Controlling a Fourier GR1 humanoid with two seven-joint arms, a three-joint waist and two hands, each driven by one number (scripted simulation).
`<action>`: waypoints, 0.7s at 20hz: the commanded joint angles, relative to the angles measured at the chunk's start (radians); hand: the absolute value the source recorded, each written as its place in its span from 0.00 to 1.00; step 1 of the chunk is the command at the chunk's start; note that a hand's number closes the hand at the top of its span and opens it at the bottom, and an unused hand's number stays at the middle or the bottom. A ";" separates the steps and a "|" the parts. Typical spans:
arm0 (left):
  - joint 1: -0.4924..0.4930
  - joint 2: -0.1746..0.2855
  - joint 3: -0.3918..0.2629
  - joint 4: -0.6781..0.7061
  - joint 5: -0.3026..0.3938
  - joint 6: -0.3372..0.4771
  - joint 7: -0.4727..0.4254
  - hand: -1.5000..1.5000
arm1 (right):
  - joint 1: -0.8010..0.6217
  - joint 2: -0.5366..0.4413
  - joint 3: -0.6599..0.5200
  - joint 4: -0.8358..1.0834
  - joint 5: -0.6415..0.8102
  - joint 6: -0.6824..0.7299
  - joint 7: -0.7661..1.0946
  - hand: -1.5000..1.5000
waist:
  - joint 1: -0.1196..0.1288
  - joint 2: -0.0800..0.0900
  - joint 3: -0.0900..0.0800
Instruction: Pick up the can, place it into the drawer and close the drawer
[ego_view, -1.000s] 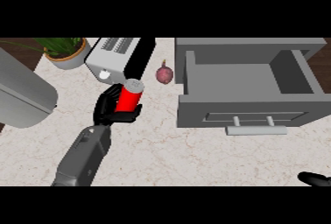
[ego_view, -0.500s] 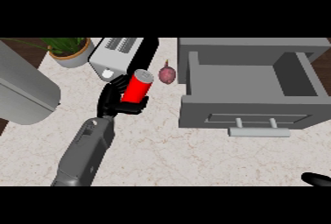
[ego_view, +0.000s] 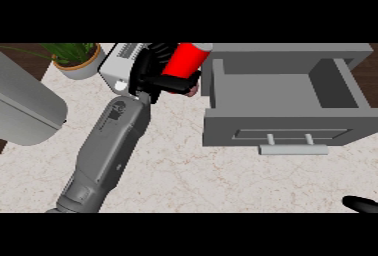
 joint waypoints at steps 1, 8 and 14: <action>-0.138 -0.004 -0.096 -0.092 0.025 0.114 0.143 1.00 | 0.024 0.002 -0.012 0.011 -0.009 0.017 -0.037 0.00 | -0.012 -0.001 0.002; -0.312 -0.004 -0.126 -0.016 0.039 0.200 0.244 1.00 | 0.002 0.011 0.006 -0.028 -0.004 -0.009 0.019 0.00 | -0.019 0.006 0.001; -0.514 -0.004 -0.142 0.179 0.084 0.249 0.227 1.00 | -0.055 -0.005 0.004 0.001 0.005 -0.025 0.024 0.00 | -0.037 0.014 0.001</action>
